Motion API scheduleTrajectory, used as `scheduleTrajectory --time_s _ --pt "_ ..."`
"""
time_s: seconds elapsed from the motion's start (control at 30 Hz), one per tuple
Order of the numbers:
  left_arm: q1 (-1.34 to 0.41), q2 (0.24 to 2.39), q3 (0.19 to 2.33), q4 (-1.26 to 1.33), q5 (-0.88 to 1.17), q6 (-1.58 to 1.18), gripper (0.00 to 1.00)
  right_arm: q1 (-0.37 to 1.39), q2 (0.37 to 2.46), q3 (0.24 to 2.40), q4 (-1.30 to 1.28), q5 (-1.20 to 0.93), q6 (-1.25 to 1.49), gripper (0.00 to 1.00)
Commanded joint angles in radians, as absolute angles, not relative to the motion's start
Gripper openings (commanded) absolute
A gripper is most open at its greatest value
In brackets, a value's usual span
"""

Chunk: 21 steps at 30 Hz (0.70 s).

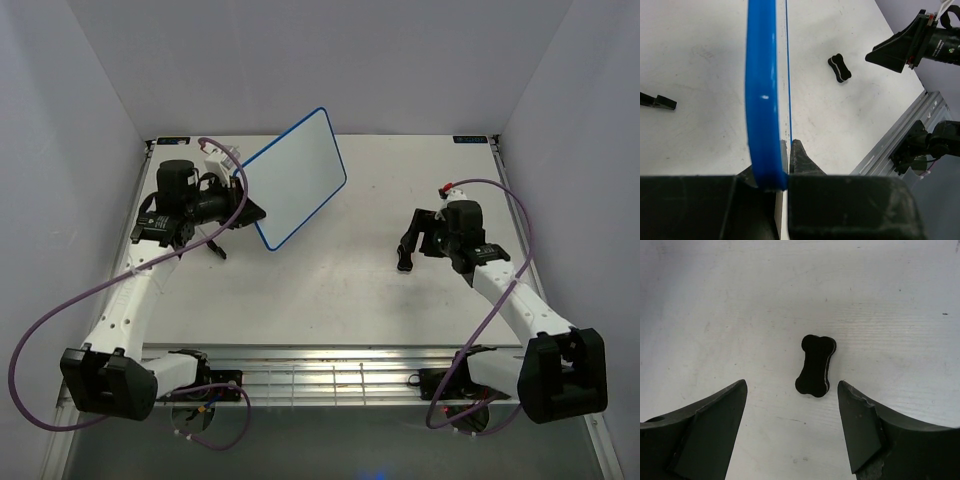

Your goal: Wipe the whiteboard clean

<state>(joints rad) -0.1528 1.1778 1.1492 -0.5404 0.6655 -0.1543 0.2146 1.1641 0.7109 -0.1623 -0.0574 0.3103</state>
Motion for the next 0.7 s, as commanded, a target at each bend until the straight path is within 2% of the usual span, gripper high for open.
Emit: scheduleTrajectory --time_s 0.0,0.07,0.2,0.23,0.33,0.47,0.53,0.67 --pt "-0.12 1.163 1.172 -0.333 0.797 -0.101 0.0 0.216 1.123 0.716 -0.219 -0.121 0.268 0.78" --pt "-0.097 1.175 1.152 -0.301 0.779 -0.088 0.0 0.216 1.097 0.697 -0.218 -0.149 0.265 0.78" --pt "-0.005 1.218 1.154 -0.272 0.871 -0.029 0.0 0.216 1.034 0.67 -0.19 -0.19 0.265 0.79" --pt "0.009 1.224 1.152 -0.265 0.94 0.062 0.0 0.216 1.028 0.667 -0.177 -0.198 0.265 0.79" --pt "0.064 1.239 1.126 -0.259 0.951 0.226 0.0 0.218 1.026 0.654 -0.161 -0.228 0.268 0.79" --pt "0.162 1.276 1.062 -0.196 1.08 0.337 0.0 0.218 1.029 0.641 -0.13 -0.288 0.276 0.79" --pt "0.217 1.295 1.066 -0.204 1.142 0.373 0.0 0.219 1.028 0.632 -0.111 -0.298 0.285 0.79" --pt "0.239 1.335 1.095 -0.308 1.121 0.55 0.0 0.219 1.045 0.653 -0.123 -0.294 0.287 0.79"
